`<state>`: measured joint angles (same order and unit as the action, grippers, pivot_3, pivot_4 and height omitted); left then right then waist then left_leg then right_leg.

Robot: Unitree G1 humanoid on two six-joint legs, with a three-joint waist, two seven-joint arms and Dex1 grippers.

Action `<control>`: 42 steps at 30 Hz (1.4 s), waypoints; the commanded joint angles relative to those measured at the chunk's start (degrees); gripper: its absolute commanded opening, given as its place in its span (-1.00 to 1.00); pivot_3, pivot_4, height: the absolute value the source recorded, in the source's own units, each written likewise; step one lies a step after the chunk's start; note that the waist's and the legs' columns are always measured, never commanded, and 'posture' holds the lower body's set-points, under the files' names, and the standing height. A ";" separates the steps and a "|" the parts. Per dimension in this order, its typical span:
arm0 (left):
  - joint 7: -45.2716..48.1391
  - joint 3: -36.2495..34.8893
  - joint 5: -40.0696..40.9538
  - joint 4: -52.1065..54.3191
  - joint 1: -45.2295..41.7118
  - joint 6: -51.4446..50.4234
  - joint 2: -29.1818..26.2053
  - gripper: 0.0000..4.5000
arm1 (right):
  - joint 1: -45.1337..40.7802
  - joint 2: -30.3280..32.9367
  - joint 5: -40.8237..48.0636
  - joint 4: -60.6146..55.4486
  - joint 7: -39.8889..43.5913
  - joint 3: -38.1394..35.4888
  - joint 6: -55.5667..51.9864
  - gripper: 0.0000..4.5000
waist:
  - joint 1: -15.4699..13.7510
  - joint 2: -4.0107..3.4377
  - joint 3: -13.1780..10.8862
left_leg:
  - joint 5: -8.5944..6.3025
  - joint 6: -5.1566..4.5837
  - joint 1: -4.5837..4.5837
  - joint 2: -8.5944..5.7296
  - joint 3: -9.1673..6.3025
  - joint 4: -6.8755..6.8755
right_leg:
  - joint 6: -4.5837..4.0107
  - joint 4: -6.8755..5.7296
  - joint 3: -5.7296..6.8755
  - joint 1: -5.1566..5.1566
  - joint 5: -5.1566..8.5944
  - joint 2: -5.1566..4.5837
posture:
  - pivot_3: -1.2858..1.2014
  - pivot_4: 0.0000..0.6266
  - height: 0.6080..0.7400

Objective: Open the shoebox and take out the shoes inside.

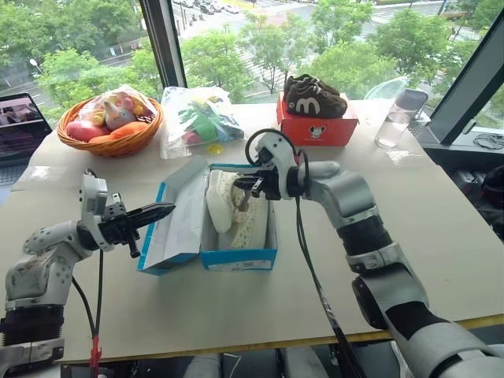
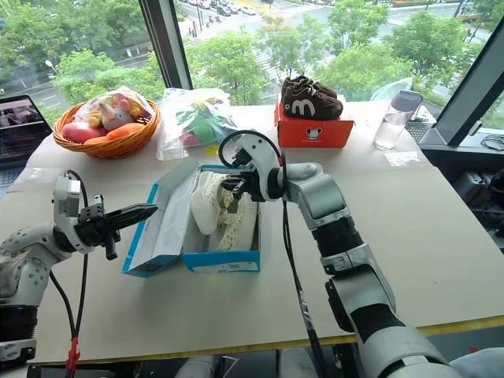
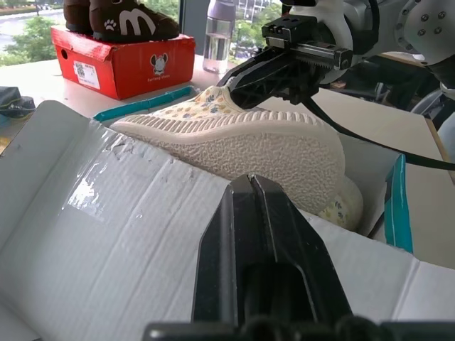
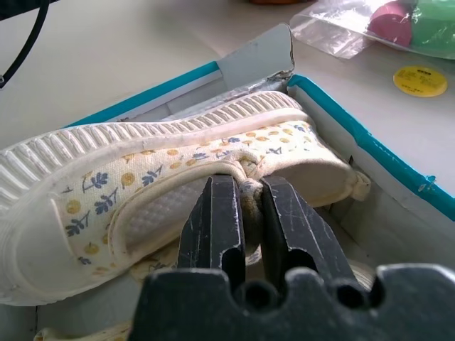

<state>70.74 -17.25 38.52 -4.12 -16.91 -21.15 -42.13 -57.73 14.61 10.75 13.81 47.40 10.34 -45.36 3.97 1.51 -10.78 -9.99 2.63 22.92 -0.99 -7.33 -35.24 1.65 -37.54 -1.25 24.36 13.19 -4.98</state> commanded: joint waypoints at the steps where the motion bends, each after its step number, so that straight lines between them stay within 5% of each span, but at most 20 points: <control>1: 0.82 -1.93 1.78 3.06 -0.04 0.08 -1.15 -1.00 | -2.99 1.57 4.46 -6.06 0.75 -4.58 -1.57 -0.96 | -0.01 0.00 0.00 | 0.00 0.00 0.01 0.00 0.00 0.00 | 0.00 0.00 0.00 0.00 0.00 0.00 | 0.03 -0.52 1.00; 17: 2.56 0.93 1.91 4.17 0.33 -0.62 -0.25 -1.00 | -8.02 9.57 15.78 -10.80 -5.33 -19.54 -10.31 -0.96 | -0.13 0.00 0.00 | 0.00 0.00 0.00 0.00 0.00 0.01 | 0.06 0.02 0.00 -0.02 0.04 0.00 | 0.03 -0.52 1.00; 22: 3.21 0.98 2.43 4.43 -0.10 -0.80 -0.64 -1.00 | -6.97 18.49 15.05 -8.49 -4.53 -21.85 -9.21 -0.96 | -0.32 0.00 -0.01 | 0.00 0.00 0.07 -0.02 0.01 0.01 | 0.05 0.08 0.01 -0.01 0.03 -0.04 | 0.03 -0.52 1.00; 30: 1.86 1.31 1.90 2.31 -1.19 1.50 2.74 -1.00 | -0.32 29.28 8.47 -3.21 -4.21 -17.72 -3.41 -0.96 | -0.25 0.00 -0.01 | 0.00 -0.01 0.04 -0.03 0.05 0.01 | 0.28 0.26 0.02 -0.11 0.16 -0.06 | 0.03 -0.52 1.00; 42: 1.55 2.70 2.35 4.83 -0.70 1.80 6.07 -1.00 | 11.22 36.95 -0.46 -0.19 -1.11 -10.56 3.75 -0.96 | -0.09 -0.03 -0.03 | 0.00 -0.01 0.14 -0.04 0.11 -0.03 | 0.33 0.36 -0.02 -0.09 0.13 -0.09 | 0.03 -0.52 1.00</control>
<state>72.26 -14.00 39.91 -1.10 -17.18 -19.81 -35.99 -45.44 49.61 11.65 14.78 45.82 0.28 -44.53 3.88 1.48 -10.81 -9.99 2.62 23.05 -1.04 -7.22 -35.27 1.99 -37.19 -1.27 24.27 13.31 -5.06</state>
